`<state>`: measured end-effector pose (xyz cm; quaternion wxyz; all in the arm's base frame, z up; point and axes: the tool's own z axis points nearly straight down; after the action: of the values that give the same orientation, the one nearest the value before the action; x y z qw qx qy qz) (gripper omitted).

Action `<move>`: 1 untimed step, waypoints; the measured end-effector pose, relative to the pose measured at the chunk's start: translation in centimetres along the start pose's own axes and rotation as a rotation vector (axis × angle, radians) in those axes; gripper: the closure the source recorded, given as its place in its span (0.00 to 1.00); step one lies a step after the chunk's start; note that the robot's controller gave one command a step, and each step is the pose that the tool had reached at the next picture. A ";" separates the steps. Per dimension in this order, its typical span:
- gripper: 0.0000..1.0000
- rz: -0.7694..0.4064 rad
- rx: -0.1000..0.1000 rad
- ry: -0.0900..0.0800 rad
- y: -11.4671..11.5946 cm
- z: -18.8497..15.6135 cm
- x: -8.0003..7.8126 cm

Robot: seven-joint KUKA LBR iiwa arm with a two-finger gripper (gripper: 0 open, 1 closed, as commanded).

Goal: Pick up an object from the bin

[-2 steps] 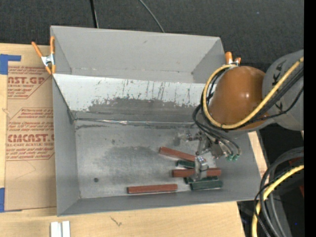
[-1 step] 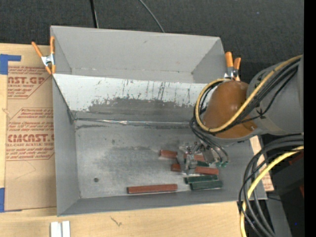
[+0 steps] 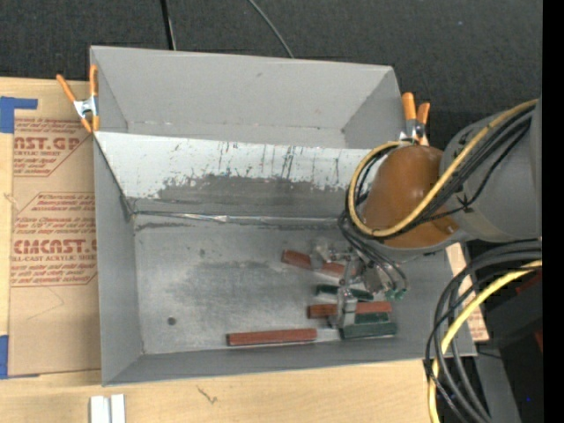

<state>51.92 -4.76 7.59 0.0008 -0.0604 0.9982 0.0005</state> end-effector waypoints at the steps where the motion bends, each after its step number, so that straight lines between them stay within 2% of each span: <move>1: 1.00 0.001 0.001 -0.008 0.0 -0.3 -0.2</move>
Offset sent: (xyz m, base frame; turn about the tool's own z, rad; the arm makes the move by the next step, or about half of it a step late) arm 0.0000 0.0000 0.0000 0.0000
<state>52.18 -4.76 7.92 0.0047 -0.0599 0.9982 0.0001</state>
